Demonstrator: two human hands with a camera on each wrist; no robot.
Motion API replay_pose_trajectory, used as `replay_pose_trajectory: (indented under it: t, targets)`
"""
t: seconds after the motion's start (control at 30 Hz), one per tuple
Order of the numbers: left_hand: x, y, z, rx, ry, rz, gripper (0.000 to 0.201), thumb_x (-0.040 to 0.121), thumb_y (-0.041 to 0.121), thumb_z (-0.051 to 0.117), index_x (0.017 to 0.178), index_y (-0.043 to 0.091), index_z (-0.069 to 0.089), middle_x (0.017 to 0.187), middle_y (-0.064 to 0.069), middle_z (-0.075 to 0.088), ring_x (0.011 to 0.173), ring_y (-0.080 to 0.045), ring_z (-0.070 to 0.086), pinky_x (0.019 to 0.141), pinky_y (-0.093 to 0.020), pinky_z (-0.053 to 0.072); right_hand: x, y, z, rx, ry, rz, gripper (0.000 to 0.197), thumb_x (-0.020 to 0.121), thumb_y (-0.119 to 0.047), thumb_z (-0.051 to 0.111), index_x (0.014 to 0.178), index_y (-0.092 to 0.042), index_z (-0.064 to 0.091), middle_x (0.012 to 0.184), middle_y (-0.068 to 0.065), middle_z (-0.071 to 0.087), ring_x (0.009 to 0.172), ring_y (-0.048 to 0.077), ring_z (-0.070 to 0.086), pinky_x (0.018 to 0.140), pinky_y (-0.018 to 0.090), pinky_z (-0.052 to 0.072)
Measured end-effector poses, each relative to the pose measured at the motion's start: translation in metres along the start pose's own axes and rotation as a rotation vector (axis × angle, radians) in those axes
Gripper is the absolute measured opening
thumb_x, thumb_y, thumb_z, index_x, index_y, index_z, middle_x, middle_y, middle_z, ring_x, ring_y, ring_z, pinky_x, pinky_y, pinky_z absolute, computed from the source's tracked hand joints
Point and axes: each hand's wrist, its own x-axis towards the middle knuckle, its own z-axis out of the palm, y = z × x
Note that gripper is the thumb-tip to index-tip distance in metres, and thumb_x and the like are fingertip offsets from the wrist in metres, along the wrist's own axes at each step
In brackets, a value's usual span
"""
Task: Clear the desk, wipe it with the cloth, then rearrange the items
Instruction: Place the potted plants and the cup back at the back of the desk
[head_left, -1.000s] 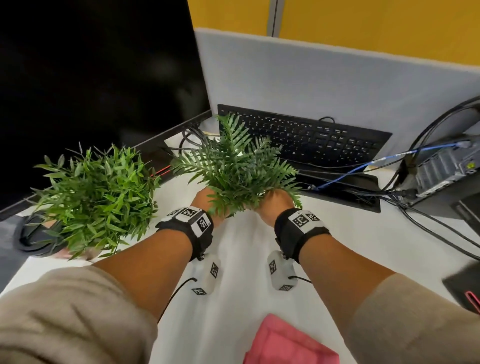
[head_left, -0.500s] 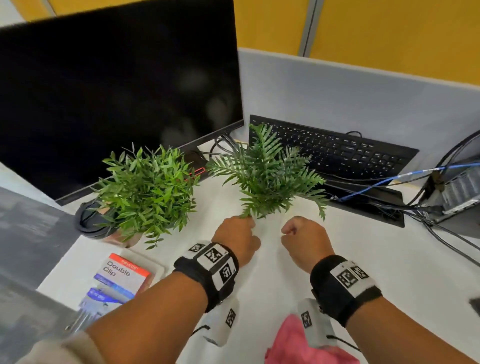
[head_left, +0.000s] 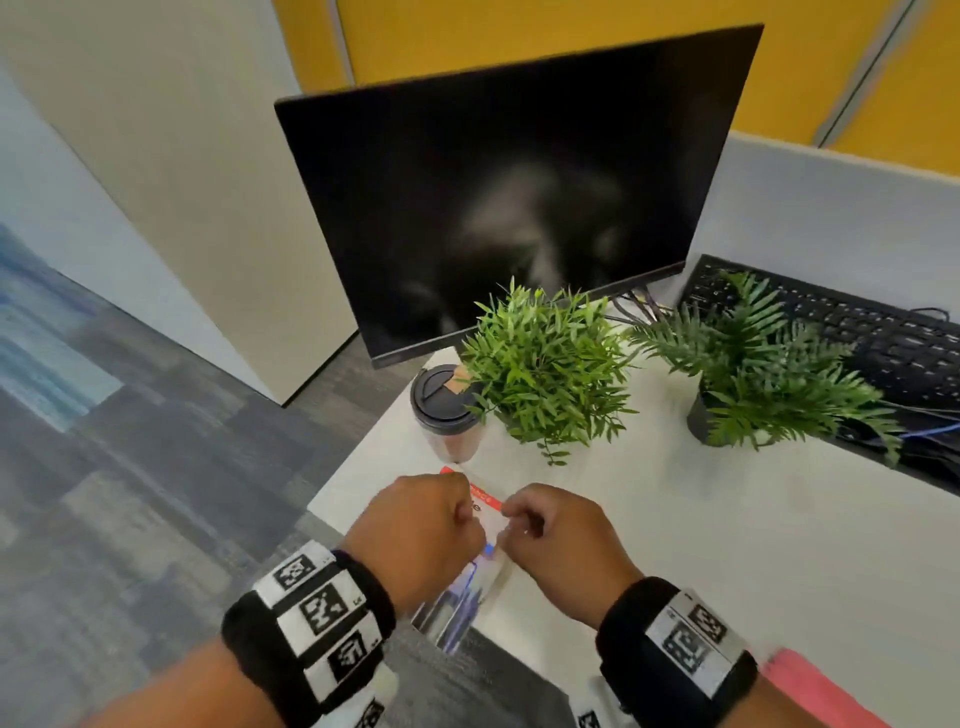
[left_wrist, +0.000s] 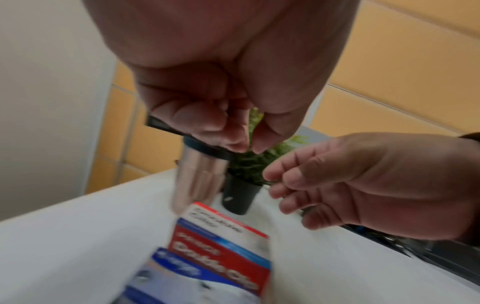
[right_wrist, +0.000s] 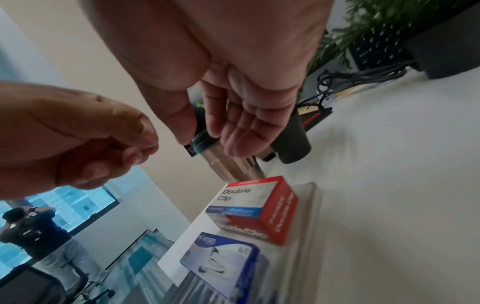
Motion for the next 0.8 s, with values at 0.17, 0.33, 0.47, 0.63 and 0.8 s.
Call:
replay_pose_trajectory:
  t: [0.17, 0.33, 0.47, 0.63, 0.8]
  targets:
    - [0.036, -0.071, -0.021, -0.177, 0.112, -0.205, 0.031, 0.078, 0.039, 0.065, 0.104, 0.023, 0.060, 0.091, 0.004, 0.065, 0.086, -0.018, 0.063, 0.077, -0.028, 0.052, 0.048, -0.039, 0.043, 0.026, 0.098, 0.129, 0.052, 0.083, -0.027, 0.069, 0.131, -0.023, 0.052, 0.124, 0.005, 0.055, 0.110, 0.020, 0.056, 0.097, 0.032, 0.047]
    - [0.081, -0.077, -0.020, -0.439, 0.012, -0.050, 0.077, 0.070, 0.034, 0.076, 0.137, 0.022, 0.039, 0.126, 0.006, 0.053, 0.119, -0.018, 0.054, 0.094, -0.025, 0.047, 0.081, -0.058, 0.051, 0.141, 0.229, 0.207, 0.062, 0.082, -0.023, 0.072, 0.137, -0.017, 0.046, 0.130, 0.004, 0.061, 0.120, 0.022, 0.056, 0.091, 0.020, 0.041]
    - [0.101, -0.069, -0.027, -0.513, -0.044, 0.052, 0.062, 0.072, 0.010, 0.077, 0.114, 0.031, 0.036, 0.093, 0.020, 0.051, 0.090, -0.002, 0.058, 0.066, -0.003, 0.041, 0.098, -0.057, 0.056, 0.161, 0.233, 0.207, 0.060, 0.080, -0.019, 0.073, 0.133, -0.021, 0.045, 0.125, 0.000, 0.064, 0.118, 0.021, 0.059, 0.094, 0.024, 0.044]
    - [0.105, -0.077, -0.025, -0.527, -0.020, 0.083, 0.071, 0.063, 0.020, 0.084, 0.123, 0.022, 0.047, 0.113, 0.007, 0.062, 0.099, -0.007, 0.058, 0.083, -0.015, 0.045, 0.103, -0.055, 0.062, 0.212, 0.273, 0.203, 0.060, 0.082, -0.010, 0.069, 0.136, -0.016, 0.043, 0.129, 0.004, 0.060, 0.121, 0.022, 0.056, 0.092, 0.021, 0.041]
    - [0.090, -0.090, -0.033, -0.518, 0.050, 0.101, 0.070, 0.057, 0.034, 0.084, 0.116, 0.039, 0.046, 0.109, 0.019, 0.061, 0.104, -0.004, 0.061, 0.097, -0.030, 0.050, 0.088, -0.066, 0.065, 0.324, 0.278, 0.097, 0.047, 0.082, -0.010, 0.070, 0.112, -0.039, 0.048, 0.093, -0.021, 0.059, 0.093, 0.004, 0.064, 0.066, 0.004, 0.039]
